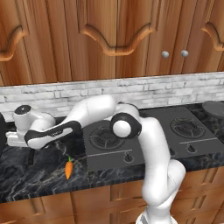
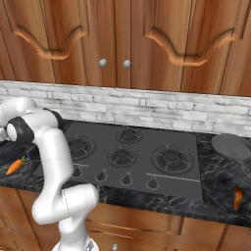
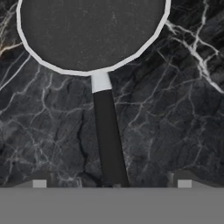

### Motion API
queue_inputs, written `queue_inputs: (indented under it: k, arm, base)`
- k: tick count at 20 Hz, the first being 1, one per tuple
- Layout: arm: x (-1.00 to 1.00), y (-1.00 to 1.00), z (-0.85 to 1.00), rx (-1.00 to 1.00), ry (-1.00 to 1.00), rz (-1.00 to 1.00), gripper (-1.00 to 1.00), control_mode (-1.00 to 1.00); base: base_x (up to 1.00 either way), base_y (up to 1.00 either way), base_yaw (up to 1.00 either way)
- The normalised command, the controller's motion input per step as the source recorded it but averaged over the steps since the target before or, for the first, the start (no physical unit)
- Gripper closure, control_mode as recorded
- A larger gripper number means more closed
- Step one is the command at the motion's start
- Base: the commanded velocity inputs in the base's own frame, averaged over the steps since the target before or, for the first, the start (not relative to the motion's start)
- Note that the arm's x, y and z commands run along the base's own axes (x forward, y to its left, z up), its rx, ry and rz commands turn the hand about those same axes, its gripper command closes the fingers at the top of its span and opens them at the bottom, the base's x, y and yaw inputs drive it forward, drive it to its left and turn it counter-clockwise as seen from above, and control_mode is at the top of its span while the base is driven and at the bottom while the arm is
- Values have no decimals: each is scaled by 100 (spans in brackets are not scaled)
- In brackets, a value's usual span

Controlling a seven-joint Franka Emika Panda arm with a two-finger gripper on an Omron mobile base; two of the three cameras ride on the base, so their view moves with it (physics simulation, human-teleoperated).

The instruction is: Place both pans onto different burners. Then place the carrot and the chicken drumstick on different pans.

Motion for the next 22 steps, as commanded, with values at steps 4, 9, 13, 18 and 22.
queue_inputs:
  k: [4, 9, 13, 18, 22]
  arm:
    - [1, 0, -30, 0, 0, 0, -100, -100]
    - [0, 0, -31, 0, 0, 0, -100, -100]
    - [0, 0, -35, 1, 0, 0, -100, -100]
    - [0, -1, -24, 1, 0, 0, -100, -100]
    - [0, 0, -24, 0, 0, 0, -100, -100]
  base:
    - [0, 0, 0]
    - [0, 0, 0]
    - [0, 0, 0]
    - [0, 0, 0]
    - [0, 0, 0]
